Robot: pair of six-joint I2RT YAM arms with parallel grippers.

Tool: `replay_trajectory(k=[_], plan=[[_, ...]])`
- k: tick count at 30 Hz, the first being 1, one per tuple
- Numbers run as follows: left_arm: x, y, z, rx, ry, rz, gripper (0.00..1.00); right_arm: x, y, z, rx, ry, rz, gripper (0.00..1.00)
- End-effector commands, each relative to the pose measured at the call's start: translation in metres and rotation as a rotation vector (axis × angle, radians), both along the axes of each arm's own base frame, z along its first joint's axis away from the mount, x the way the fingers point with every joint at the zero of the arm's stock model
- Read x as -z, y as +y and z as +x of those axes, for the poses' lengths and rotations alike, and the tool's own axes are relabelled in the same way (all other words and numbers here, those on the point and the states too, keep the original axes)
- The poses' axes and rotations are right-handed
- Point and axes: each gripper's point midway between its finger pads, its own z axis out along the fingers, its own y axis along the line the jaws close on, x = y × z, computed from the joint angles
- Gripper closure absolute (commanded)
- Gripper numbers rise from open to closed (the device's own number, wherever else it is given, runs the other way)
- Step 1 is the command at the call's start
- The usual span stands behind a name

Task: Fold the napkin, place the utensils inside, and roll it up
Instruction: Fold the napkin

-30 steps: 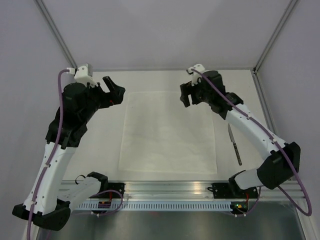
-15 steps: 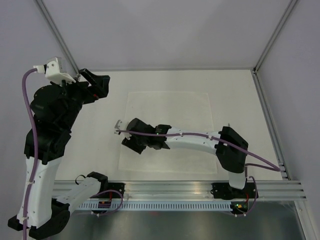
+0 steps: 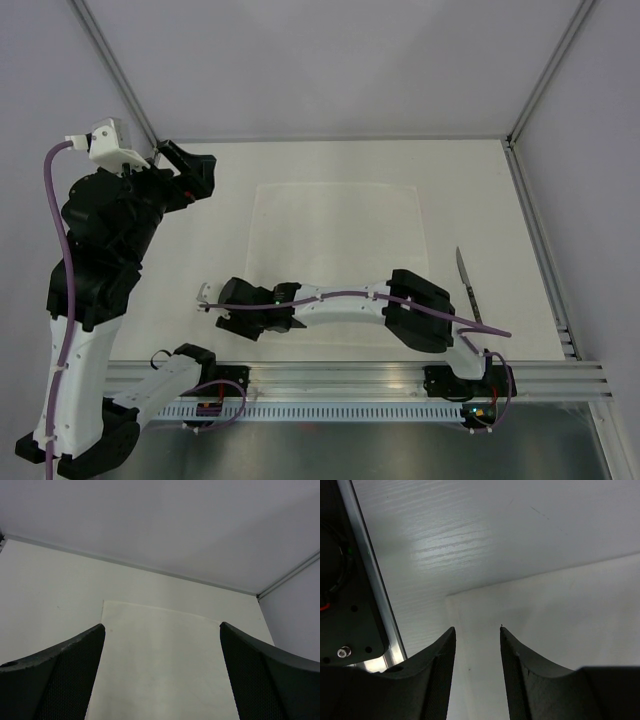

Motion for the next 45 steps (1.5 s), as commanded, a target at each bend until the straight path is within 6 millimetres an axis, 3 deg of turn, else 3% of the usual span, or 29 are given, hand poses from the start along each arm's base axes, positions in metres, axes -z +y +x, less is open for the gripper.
replay_trajectory(k=[1,10,35,45], plan=[[0.003,0.005,0.001,-0.030,0.015,-0.006,0.00,-0.007,0.015,0.005,0.047,0.009,0.044,0.53],[0.010,0.006,0.005,-0.041,0.032,0.007,0.00,0.015,0.020,-0.005,0.052,0.038,0.011,0.55],[0.028,0.003,0.013,-0.038,0.068,0.023,0.00,0.046,0.023,-0.014,0.050,0.052,-0.055,0.55],[0.029,0.003,0.010,-0.039,0.064,0.007,0.00,0.042,0.018,-0.011,0.046,0.036,-0.069,0.78]])
